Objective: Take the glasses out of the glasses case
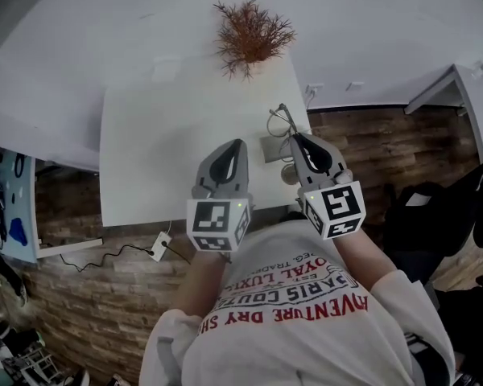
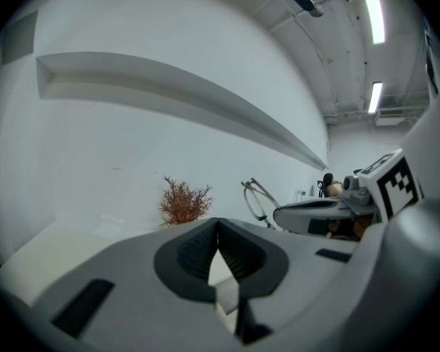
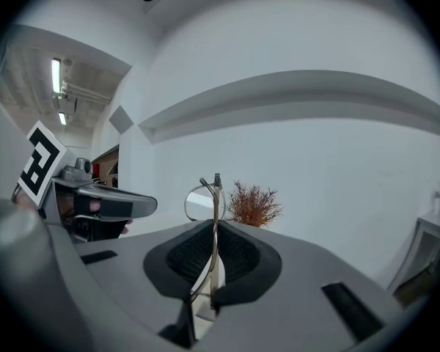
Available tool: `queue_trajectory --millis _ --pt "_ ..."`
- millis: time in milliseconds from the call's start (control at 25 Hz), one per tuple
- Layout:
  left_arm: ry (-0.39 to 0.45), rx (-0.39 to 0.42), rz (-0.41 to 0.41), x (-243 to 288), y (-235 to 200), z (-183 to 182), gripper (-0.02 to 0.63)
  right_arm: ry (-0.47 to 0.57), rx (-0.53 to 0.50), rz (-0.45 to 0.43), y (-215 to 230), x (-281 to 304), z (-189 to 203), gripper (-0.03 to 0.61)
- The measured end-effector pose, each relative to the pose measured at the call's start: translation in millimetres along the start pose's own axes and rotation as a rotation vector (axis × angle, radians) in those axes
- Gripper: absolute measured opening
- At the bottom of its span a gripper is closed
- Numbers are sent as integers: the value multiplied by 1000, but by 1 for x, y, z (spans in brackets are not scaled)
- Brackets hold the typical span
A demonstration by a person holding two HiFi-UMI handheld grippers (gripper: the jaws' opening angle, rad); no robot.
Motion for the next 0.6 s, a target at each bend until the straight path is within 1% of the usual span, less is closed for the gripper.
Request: queue_trajectory --millis 320,600 --pt "23 -20 -18 -12 -6 5 0 0 -38 2 -13 -1 0 26" --pt "28 -27 -8 -12 -3 6 0 -8 -35 7 -14 -1 1 26"
Point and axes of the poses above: the fingertips, and each gripper's own axes: x forward along the fingers, y to its right, z out of its underside, the point moved 8 cm from there along -x, backward along the fingers, and after that the axes turned 12 degrees about x, right-handed, at the moved point
